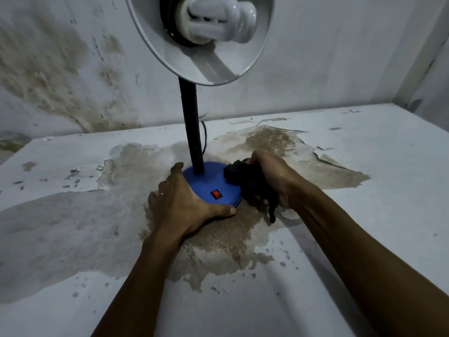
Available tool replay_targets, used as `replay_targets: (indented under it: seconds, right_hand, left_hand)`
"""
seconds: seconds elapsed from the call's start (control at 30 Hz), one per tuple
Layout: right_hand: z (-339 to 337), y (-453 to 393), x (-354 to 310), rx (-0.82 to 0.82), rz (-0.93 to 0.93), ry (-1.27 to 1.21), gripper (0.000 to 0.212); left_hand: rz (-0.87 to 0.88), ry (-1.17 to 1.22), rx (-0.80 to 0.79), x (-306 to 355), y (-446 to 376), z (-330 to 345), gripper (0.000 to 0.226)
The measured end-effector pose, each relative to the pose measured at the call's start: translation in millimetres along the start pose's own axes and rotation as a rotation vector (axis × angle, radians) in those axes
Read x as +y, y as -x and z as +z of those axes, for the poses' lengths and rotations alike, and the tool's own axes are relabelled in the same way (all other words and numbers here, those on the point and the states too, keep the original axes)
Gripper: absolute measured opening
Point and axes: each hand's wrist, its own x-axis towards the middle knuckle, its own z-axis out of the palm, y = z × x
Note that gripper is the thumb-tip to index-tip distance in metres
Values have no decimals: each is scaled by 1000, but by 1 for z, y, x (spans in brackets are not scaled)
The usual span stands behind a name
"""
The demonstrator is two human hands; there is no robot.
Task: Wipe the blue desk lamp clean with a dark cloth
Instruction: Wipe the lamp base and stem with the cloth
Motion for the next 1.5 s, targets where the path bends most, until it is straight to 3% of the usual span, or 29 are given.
replay_targets:
  seconds: [0.2, 0.37, 0.5, 0.67, 0.77, 0.9, 0.97, 1.07, 1.17, 1.3, 1.5]
  right_hand:
    - [8, 41, 19, 46, 40, -162, 28]
    - [-4, 64, 23, -104, 198, -335, 37]
    - [2, 56, 28, 99, 58, -437, 36]
    - [51, 60, 45, 221, 36, -440, 45]
    - [59, 75, 47, 161, 72, -484, 43]
    - [39, 95, 38, -135, 204, -500, 46]
    - [35, 92, 40, -115, 192, -549, 46]
    - [47, 83, 45, 81, 138, -626, 46]
    - [80, 85, 50, 160, 83, -557, 46]
    - [105, 104, 52, 9, 166, -460, 47]
    - [68, 114, 45, -106, 159, -633, 31]
  left_hand:
    - [29, 123, -17, 0, 2, -1, 139]
    - [48, 190, -129, -14, -2, -8, 155]
    - [92, 282, -217, -31, -3, -17, 155]
    - [126, 327, -186, -38, -4, -14, 151]
    - [134, 344, -173, -40, -5, -13, 153]
    - [143, 354, -188, -41, -6, -12, 154]
    - [134, 351, -199, -45, -8, -12, 155]
    - [133, 400, -224, -54, -10, -12, 156]
    - [132, 446, -245, -57, -11, -12, 151]
    - [155, 454, -256, -62, -16, -9, 129]
    - [135, 609, -348, -66, -12, -20, 144]
